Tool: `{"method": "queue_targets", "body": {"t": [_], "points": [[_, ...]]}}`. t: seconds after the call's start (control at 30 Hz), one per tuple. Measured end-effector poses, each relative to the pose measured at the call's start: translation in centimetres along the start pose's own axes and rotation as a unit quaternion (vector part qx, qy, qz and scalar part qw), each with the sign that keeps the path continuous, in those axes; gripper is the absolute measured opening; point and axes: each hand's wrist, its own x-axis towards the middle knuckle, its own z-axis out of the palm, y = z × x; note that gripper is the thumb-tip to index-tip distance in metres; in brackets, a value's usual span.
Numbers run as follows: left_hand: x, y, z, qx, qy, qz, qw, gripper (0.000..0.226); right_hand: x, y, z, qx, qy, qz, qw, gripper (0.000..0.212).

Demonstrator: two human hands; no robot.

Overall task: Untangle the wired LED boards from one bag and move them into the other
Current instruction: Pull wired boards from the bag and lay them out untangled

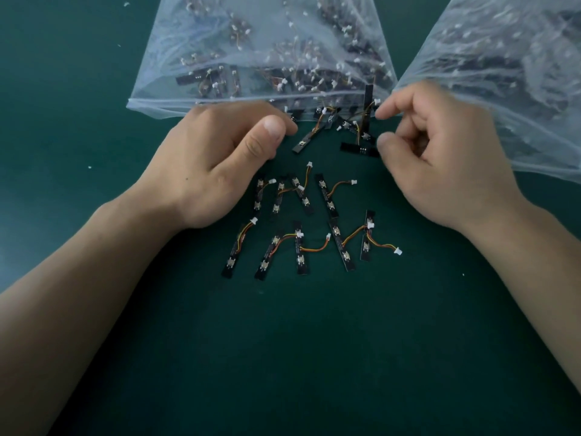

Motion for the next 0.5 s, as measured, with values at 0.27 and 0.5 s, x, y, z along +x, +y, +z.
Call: {"method": "queue_targets", "body": {"t": [0.27,0.5], "points": [[-0.02,-0.07,0.14,-0.019,-0.001,-0.001,1.000,0.053,0.17,-0.65,0.41,-0.067,-0.040,0.017,0.997,0.014],[-0.05,-0.05,0.18,-0.024,-0.002,-0.010,1.000,0.053,0.25,-0.51,0.21,0.003,0.023,-0.021,1.000,0.016]]}}
